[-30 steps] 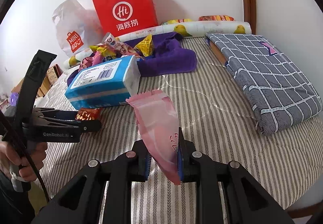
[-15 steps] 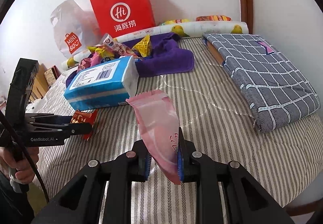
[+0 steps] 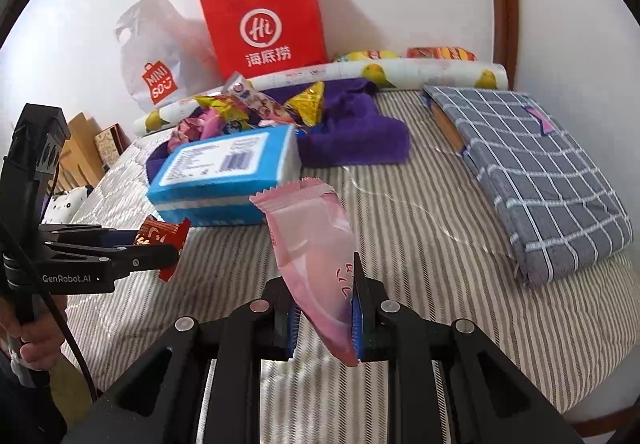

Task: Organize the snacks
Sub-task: 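Grasp the red candy packet with the left gripper while the right holds the pink packet, then carry the red and pink packets up over the purple towel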

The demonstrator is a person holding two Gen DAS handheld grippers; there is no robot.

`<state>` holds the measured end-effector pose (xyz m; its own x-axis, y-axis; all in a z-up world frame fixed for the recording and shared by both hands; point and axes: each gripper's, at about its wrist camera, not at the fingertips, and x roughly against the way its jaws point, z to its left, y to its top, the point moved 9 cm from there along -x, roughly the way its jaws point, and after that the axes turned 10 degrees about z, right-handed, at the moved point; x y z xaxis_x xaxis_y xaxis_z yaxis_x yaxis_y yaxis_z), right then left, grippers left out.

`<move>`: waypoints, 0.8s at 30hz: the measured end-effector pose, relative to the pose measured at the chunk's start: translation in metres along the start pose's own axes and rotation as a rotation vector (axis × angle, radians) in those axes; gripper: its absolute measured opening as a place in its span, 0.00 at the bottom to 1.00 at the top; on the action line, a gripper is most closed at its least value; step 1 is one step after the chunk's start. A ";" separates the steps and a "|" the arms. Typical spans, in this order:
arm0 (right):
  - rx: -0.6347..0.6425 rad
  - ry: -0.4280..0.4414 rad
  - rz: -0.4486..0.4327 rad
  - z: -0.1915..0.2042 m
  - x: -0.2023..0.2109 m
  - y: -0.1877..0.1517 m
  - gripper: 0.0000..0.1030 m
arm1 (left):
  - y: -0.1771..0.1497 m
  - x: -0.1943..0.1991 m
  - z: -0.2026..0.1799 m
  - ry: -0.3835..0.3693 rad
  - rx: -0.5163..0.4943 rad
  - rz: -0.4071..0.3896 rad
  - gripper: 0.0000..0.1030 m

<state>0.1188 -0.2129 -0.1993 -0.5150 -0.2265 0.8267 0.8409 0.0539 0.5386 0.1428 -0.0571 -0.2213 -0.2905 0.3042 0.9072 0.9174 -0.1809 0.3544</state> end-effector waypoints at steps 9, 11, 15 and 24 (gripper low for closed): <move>0.052 0.079 -0.023 0.039 0.011 0.030 0.19 | 0.009 0.035 0.010 -0.005 0.010 -0.035 0.45; 0.063 0.092 -0.029 0.046 0.012 0.040 0.19 | 0.014 0.044 0.016 0.000 0.017 -0.045 0.45; 0.077 0.086 -0.040 0.055 0.012 0.061 0.19 | 0.031 0.058 0.024 0.017 0.024 -0.068 0.45; 0.067 0.058 -0.071 0.059 0.014 0.111 0.19 | 0.074 0.089 0.039 0.009 0.018 -0.128 0.45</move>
<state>0.1954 -0.1529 -0.1182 -0.5607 -0.2877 0.7764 0.7887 0.0998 0.6066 0.1955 -0.0075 -0.1230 -0.4077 0.3156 0.8568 0.8774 -0.1245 0.4633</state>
